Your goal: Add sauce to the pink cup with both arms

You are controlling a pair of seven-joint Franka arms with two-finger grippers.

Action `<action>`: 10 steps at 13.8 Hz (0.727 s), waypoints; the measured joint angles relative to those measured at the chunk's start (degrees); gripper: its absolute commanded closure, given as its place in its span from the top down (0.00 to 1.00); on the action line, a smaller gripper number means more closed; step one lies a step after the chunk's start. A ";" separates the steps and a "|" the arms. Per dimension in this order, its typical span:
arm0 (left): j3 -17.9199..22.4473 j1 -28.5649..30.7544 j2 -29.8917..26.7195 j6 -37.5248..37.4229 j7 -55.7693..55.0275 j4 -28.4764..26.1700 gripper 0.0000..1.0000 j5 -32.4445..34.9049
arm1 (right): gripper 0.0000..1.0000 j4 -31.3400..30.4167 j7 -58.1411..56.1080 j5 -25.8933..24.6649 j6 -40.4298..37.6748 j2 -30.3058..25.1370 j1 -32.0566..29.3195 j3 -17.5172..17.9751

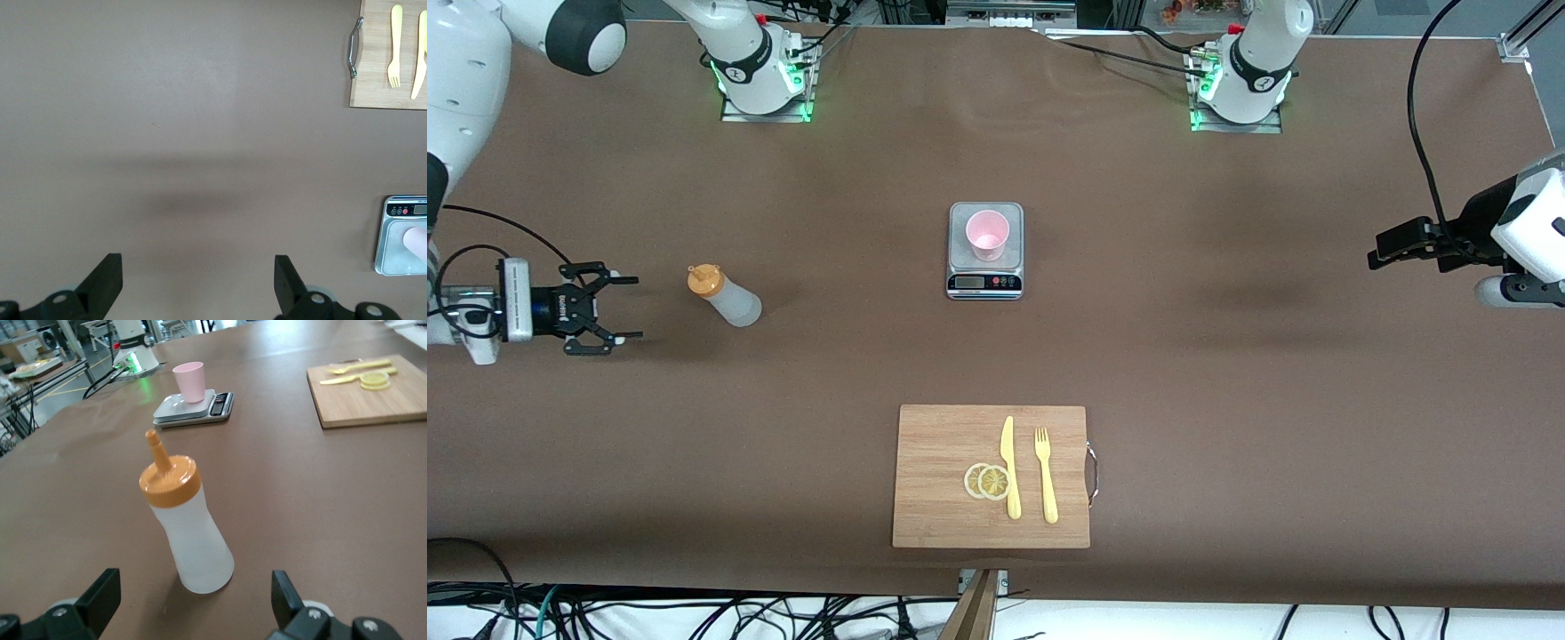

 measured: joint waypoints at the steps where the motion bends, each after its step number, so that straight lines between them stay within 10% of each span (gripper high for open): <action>1: 0.00 0.00 0.00 0.00 0.00 0.00 1.00 0.00 | 1.00 0.61 5.82 -0.94 -0.08 -1.59 0.66 -0.02; 10: 0.00 0.00 0.00 0.00 0.00 0.00 1.00 0.00 | 1.00 9.95 54.84 -20.70 0.34 -13.31 10.89 -0.65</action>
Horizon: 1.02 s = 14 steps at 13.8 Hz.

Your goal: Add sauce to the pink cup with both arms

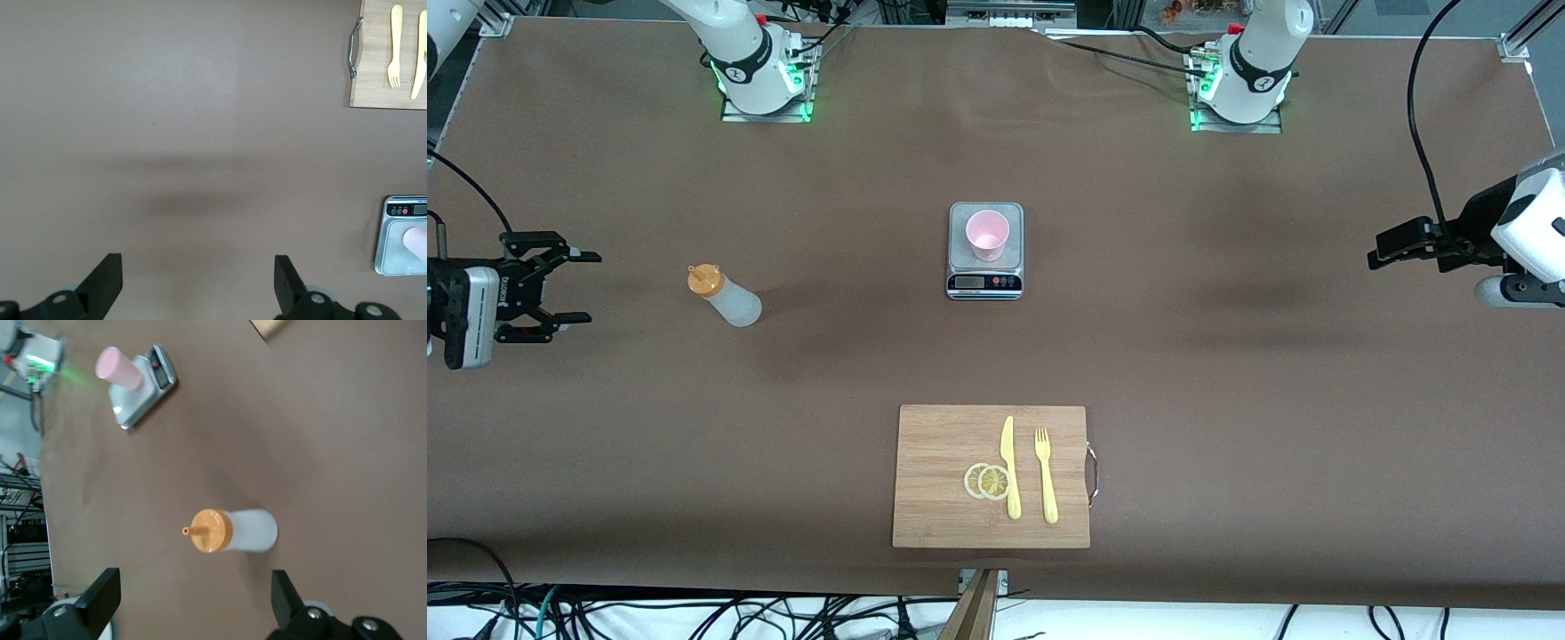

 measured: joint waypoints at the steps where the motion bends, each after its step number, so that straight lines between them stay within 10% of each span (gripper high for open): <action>1: 0.00 0.00 0.00 0.00 0.00 0.00 1.00 0.00 | 1.00 0.15 4.46 -4.16 0.88 -1.78 0.57 1.64; 9: -0.02 -0.01 0.00 0.00 0.00 0.00 1.00 0.00 | 1.00 -13.53 41.95 -30.28 10.17 -20.68 -2.65 21.24; 14: -0.05 -0.01 0.00 0.00 0.00 0.00 1.00 0.00 | 1.00 -27.88 64.10 -35.18 18.91 -30.54 -6.35 29.27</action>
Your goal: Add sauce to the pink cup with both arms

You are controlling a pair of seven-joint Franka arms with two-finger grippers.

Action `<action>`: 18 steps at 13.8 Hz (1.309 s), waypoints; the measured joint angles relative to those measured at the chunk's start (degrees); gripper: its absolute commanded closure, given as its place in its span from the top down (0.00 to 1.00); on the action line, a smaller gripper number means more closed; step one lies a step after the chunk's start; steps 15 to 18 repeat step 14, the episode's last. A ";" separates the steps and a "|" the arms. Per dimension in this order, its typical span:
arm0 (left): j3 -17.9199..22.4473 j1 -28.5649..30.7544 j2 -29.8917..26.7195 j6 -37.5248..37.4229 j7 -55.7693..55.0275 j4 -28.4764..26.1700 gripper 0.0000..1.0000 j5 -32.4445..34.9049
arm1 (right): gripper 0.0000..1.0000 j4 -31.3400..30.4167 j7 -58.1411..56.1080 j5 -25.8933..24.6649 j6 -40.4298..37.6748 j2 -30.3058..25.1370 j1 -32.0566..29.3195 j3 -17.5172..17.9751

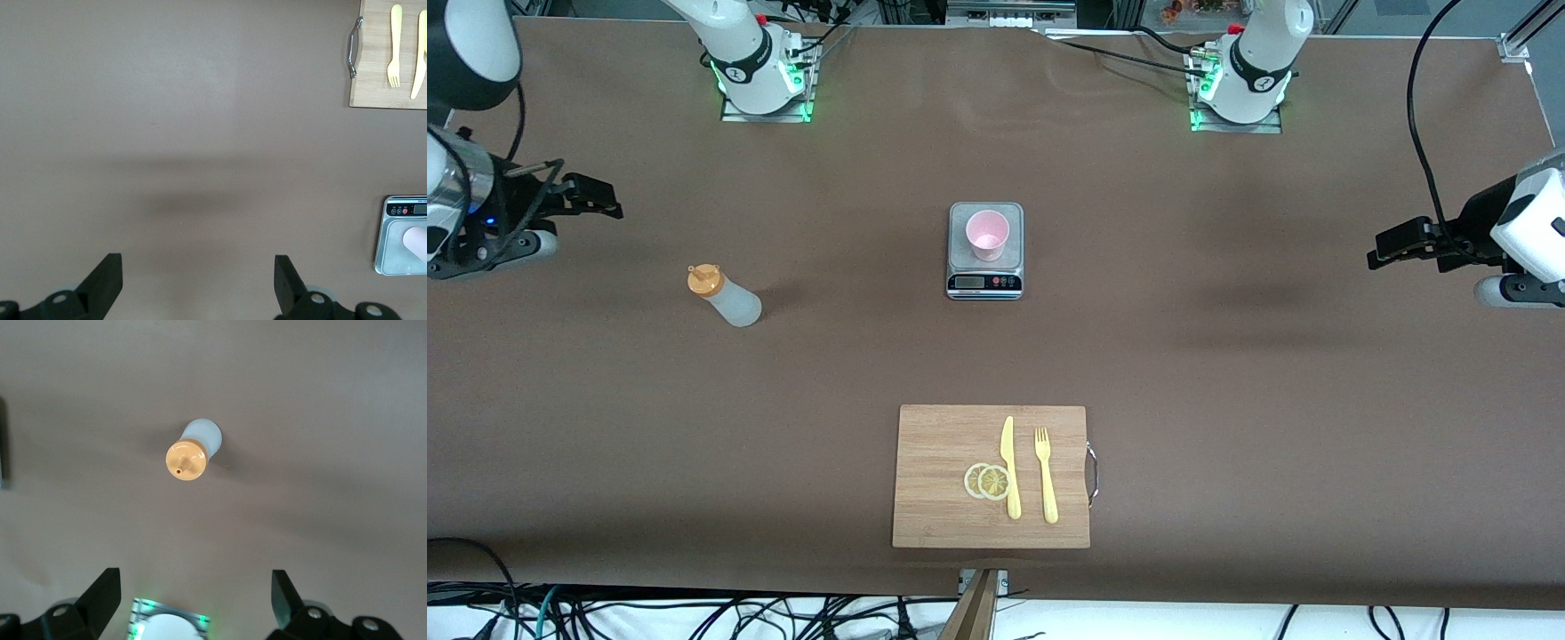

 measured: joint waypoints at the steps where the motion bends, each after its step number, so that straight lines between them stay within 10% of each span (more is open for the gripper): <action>1: 0.00 0.00 0.00 0.00 0.00 0.00 1.00 0.00 | 1.00 -1.26 3.56 -0.04 0.44 -0.82 -0.59 0.96; 18: -0.22 -0.38 0.00 0.00 0.00 0.00 1.00 0.00 | 1.00 -2.12 6.11 -0.12 7.65 -2.77 -3.08 1.41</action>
